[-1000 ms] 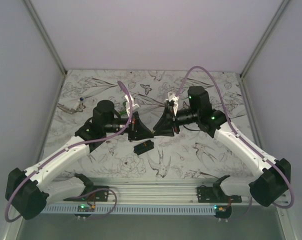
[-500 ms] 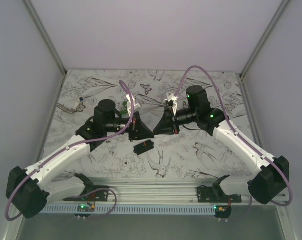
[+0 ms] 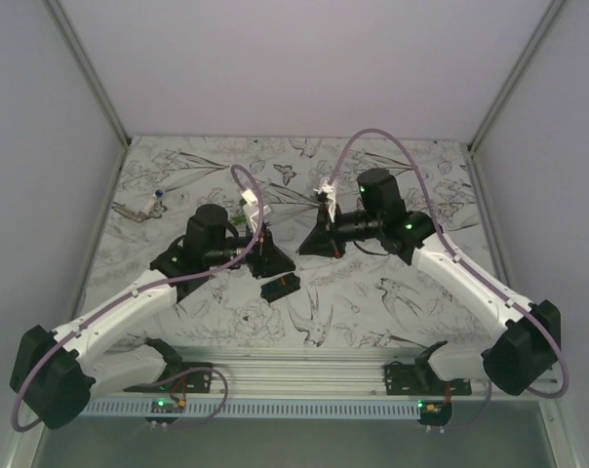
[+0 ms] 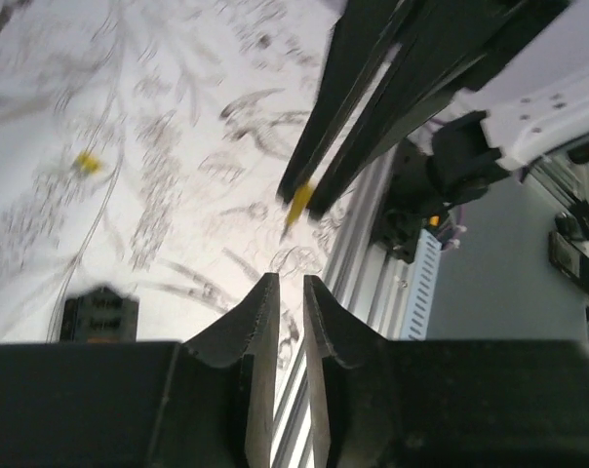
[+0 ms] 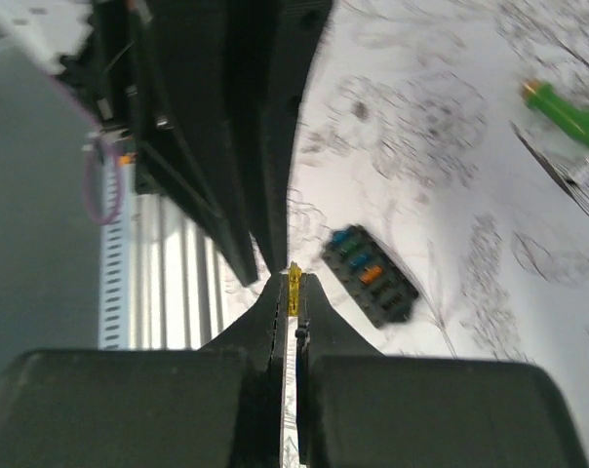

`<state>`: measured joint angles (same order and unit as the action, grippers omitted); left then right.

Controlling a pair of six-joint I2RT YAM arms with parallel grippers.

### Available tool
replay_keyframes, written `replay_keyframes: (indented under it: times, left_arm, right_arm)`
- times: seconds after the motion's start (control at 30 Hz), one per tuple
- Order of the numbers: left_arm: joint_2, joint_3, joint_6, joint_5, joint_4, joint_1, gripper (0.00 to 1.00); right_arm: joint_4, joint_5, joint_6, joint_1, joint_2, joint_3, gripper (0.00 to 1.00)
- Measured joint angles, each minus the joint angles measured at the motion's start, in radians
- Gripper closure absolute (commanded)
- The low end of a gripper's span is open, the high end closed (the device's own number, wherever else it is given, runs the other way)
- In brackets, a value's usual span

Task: Snap on the fuse box
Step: Pick up the fuse from the center of the board, then install the fuse at the fuse box base.

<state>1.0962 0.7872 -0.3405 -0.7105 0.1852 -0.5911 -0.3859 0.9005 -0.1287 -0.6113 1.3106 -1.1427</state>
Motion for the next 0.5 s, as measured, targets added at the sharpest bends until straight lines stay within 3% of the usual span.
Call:
replay_keyframes:
  times: [0.27,0.5]
  left_arm:
    - [-0.011,-0.181,-0.166,0.193,-0.064,0.093,0.64]
    - [-0.007,-0.229,-0.282,0.273,-0.123,0.149,0.51]
  right_arm:
    - [0.009,-0.418,0.129,-0.127,0.071,0.022,1.0]
    - [0.045,-0.718,0.275,-0.236,0.152,0.09,1.0]
